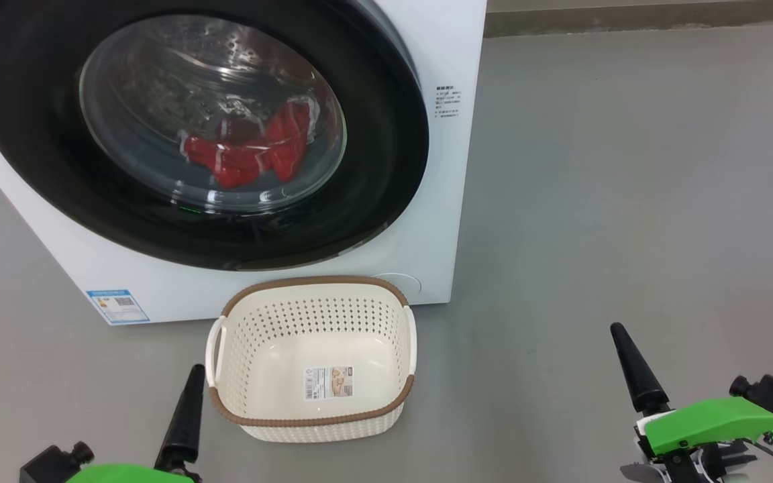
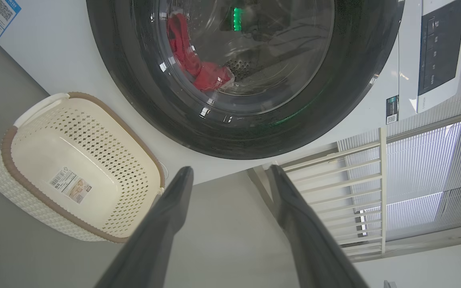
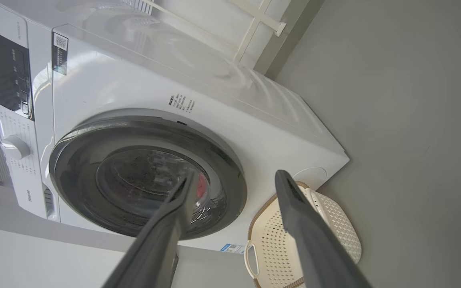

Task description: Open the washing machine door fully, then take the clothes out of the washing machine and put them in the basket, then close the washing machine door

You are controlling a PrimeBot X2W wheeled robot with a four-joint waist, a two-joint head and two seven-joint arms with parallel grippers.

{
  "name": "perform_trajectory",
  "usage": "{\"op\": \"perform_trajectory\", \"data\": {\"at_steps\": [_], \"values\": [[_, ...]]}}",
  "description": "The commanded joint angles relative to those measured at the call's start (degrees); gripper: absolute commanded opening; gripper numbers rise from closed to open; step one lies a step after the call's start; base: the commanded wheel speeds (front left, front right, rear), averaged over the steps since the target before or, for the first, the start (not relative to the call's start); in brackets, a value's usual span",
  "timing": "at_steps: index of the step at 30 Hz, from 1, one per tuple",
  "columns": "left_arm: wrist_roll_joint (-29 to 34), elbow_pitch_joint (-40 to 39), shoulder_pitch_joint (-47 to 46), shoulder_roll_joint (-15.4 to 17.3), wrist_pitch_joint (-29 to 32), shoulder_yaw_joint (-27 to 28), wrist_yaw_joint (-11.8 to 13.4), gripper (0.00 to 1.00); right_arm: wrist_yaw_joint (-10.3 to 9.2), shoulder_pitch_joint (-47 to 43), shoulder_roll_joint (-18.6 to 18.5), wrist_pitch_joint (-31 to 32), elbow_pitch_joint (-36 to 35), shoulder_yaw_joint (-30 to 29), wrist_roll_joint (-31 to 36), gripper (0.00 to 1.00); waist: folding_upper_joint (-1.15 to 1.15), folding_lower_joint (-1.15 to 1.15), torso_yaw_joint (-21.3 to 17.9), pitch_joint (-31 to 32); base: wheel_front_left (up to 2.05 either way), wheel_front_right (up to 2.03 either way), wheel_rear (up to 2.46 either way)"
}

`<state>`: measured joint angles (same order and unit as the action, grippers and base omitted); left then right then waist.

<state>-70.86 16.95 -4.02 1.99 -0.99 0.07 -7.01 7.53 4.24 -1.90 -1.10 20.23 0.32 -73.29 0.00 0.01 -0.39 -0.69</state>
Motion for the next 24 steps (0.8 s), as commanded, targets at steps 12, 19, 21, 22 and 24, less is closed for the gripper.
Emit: {"op": "perform_trajectory", "data": {"at_steps": [12, 19, 21, 22, 24], "values": [[10.0, -2.1, -3.8, 0.6, -2.4, 0.7, -0.2, 1.00, -0.02, 4.8, -0.9, -2.3, -1.1, 1.8, 11.3, 1.00, 0.00, 0.00, -0.1, 0.2, 0.00, 0.00, 0.00], [16.8, -2.1, -4.4, 0.6, -3.7, 0.4, 0.0, 1.00, -0.02, 5.5, -0.8, -3.7, -1.1, 2.4, 18.4, 1.00, 0.00, -0.01, -0.2, 0.4, 0.00, 0.00, 0.00], [18.3, -2.2, -4.6, 0.6, -4.1, 0.2, 0.0, 1.00, -0.02, 5.6, -0.8, -4.0, -1.1, 2.5, 20.2, 1.00, 0.00, -0.01, -0.2, 0.4, 0.00, 0.00, 0.00], [19.0, -2.2, -4.7, 0.6, -4.2, 0.2, 0.0, 1.00, -0.02, 5.7, -0.8, -4.2, -1.1, 2.6, 21.1, 1.00, 0.00, -0.01, -0.2, 0.4, 0.00, 0.00, 0.00], [20.4, -2.2, -4.8, 0.6, -4.6, 0.0, 0.0, 1.00, -0.02, 5.9, -0.7, -4.5, -1.1, 2.7, 22.8, 1.00, 0.00, -0.01, -0.2, 0.4, 0.00, 0.00, 0.00]]}}
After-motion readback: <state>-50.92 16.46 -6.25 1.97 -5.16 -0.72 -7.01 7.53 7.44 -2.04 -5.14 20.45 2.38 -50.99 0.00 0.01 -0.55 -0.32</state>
